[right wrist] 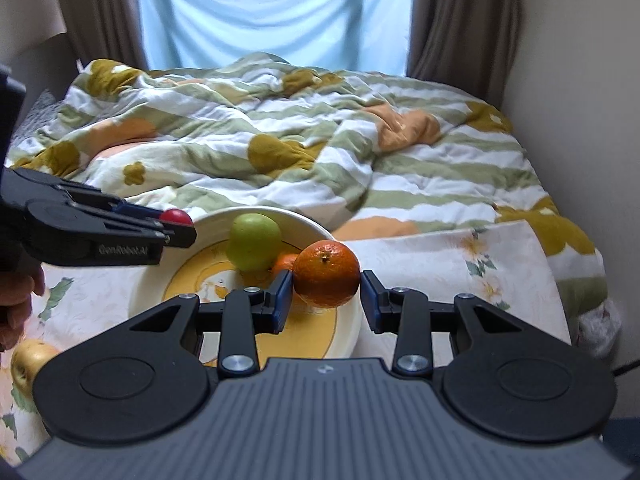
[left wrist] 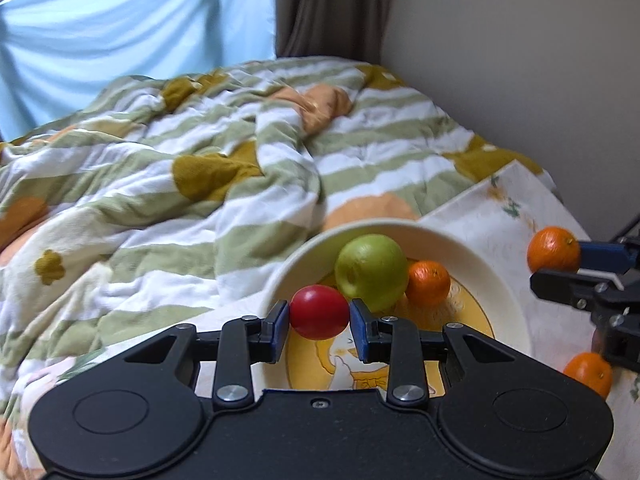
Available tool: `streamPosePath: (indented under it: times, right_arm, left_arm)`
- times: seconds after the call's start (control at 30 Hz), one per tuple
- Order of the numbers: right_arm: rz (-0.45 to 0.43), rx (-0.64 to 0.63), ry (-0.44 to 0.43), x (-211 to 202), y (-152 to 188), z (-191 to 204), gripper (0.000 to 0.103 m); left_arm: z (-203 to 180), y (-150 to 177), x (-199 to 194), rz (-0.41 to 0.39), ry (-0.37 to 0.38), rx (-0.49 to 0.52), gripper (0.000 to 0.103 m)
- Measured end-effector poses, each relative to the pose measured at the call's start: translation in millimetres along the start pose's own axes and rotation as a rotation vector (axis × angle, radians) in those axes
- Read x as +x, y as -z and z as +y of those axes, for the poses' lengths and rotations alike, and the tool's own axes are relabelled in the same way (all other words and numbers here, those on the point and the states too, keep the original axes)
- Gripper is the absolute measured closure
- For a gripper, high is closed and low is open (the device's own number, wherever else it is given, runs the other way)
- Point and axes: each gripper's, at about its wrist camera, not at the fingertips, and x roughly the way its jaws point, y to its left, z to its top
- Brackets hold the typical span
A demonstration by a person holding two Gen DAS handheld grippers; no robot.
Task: Organize fruits
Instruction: 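Carry the red tomato into the bowl and open the left tool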
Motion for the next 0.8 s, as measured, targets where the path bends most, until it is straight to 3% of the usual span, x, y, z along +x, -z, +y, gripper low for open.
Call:
streamPosePath:
  times: [0.2,0.23,0.3,0.33,0.37,0.47,0.8]
  right_arm:
    - [0.018,0.042,0.047,1.4,3.9,-6.0,0.051]
    - [0.018,0.046,0.053,0.7,4.6,-6.9,0.051]
    - [0.017,0.054,0.06,-0.4,4.9,-8.5,0.051]
    - [0.016,0.056,0.062,-1.4,5.0,-9.3,0.051]
    - [0.015,0.058,0.063,-2.0,4.6,-9.6,0.051]
    - [0.008,0.064,0.059,-8.3,2.3,-12.4,0.051]
    - [-0.003,-0.011,-0.023,-15.0,-9.2,2.8,0.051]
  left_arm:
    - [-1.9,2.1,13.4,0.024,0.01,0.02,0.066]
    - [-2.4,2.2,13.1,0.024,0.01,0.019,0.062]
    - [-2.5,2.6,9.9,0.007,0.011,0.02,0.036]
    - [-2.2,2.8,5.8,-0.007,0.004,0.023,0.018]
    - [-2.8,3.8,-0.5,-0.026,-0.011,0.031,0.01]
    - [-0.4,4.9,-18.4,-0.047,-0.036,0.034,0.01]
    - [27.1,24.6,-86.4,-0.102,-0.131,-0.14,0.003]
